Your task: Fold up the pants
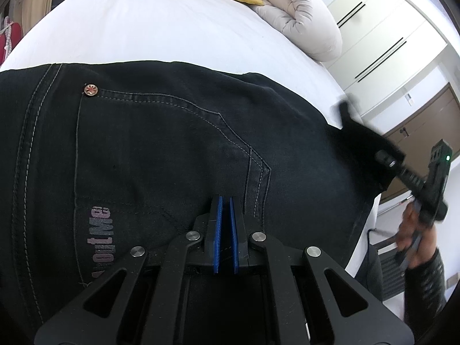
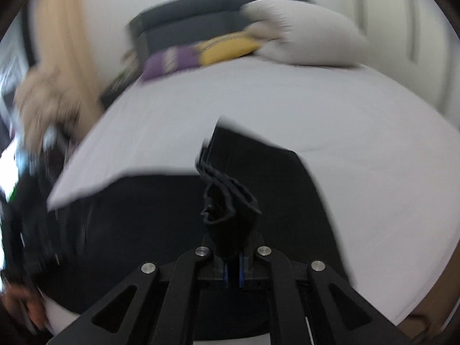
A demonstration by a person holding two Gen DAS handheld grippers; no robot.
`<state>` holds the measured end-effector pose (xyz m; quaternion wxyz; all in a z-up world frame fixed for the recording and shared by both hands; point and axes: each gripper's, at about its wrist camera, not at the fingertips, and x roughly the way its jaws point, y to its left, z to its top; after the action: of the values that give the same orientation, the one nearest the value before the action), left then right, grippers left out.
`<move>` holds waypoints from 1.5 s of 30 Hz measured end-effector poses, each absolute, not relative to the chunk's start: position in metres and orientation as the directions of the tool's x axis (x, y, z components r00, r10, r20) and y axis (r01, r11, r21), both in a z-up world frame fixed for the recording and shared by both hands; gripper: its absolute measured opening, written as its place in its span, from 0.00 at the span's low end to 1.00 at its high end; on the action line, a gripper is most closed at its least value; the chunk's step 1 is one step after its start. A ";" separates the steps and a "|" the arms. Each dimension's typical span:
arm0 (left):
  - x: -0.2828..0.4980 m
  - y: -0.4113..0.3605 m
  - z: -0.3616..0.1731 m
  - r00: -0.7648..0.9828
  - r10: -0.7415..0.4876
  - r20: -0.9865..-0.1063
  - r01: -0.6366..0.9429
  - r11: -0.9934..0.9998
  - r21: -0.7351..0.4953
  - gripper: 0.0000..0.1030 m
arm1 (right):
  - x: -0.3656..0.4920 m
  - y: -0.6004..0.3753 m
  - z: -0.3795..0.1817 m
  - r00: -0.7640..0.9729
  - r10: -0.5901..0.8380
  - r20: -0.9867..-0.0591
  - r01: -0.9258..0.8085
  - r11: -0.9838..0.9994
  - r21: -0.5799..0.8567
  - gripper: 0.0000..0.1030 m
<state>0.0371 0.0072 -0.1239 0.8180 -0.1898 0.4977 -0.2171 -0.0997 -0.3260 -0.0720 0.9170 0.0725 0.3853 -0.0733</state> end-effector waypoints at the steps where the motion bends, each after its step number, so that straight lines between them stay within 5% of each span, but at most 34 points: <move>1: 0.037 0.008 -0.124 0.410 -0.548 -0.730 0.164 0.831 -0.532 0.05 | -0.095 -0.314 -0.083 0.675 -0.072 -0.734 0.168 0.984 0.058 0.06; 10: 0.038 0.011 -0.116 0.386 -0.569 -0.726 0.109 0.810 -0.576 0.06 | -0.090 -0.282 -0.123 0.607 -0.179 -0.774 0.148 0.983 -0.112 0.06; 13: 0.042 0.006 -0.113 0.349 -0.625 -0.698 0.077 0.762 -0.643 0.16 | -0.096 -0.264 -0.113 0.633 -0.210 -0.745 0.110 0.977 -0.182 0.06; 17: 0.045 -0.006 -0.090 0.354 -0.702 -0.618 0.109 0.687 -0.718 0.83 | -0.109 -0.227 -0.099 0.685 -0.212 -0.697 0.043 0.967 -0.252 0.06; 20: 0.055 -0.018 -0.083 0.325 -0.744 -0.584 0.106 0.642 -0.759 0.90 | -0.119 -0.201 -0.093 0.716 -0.191 -0.672 0.004 0.963 -0.269 0.06; 29: 0.100 -0.047 -0.101 0.204 -0.815 -0.543 0.003 0.555 -0.832 0.88 | -0.131 -0.125 -0.095 0.748 -0.138 -0.649 -0.149 0.918 -0.367 0.06; 31: 0.107 -0.051 -0.103 0.183 -0.817 -0.547 0.001 0.556 -0.831 0.68 | -0.130 -0.118 -0.095 0.749 -0.131 -0.649 -0.163 0.914 -0.373 0.06; 32: 0.110 -0.054 -0.104 0.165 -0.817 -0.553 0.004 0.561 -0.828 0.41 | -0.130 -0.115 -0.095 0.750 -0.134 -0.648 -0.165 0.910 -0.380 0.06; 33: 0.113 -0.057 -0.105 0.146 -0.812 -0.565 0.007 0.572 -0.820 0.25 | -0.130 -0.113 -0.096 0.749 -0.139 -0.648 -0.167 0.907 -0.387 0.06; 38: 0.128 -0.067 -0.089 0.126 -0.782 -0.610 0.090 0.622 -0.778 0.13 | -0.126 -0.109 -0.095 0.746 -0.141 -0.651 -0.172 0.903 -0.393 0.06; 45: 0.125 -0.053 -0.092 0.161 -0.751 -0.640 0.072 0.656 -0.752 0.12 | -0.124 -0.088 -0.105 0.733 -0.117 -0.670 -0.230 0.885 -0.405 0.06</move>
<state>0.1253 -0.0532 -0.0924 0.7028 -0.2941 0.5779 -0.2927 -0.1244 -0.0880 -0.1046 0.8999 -0.2379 0.3641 0.0313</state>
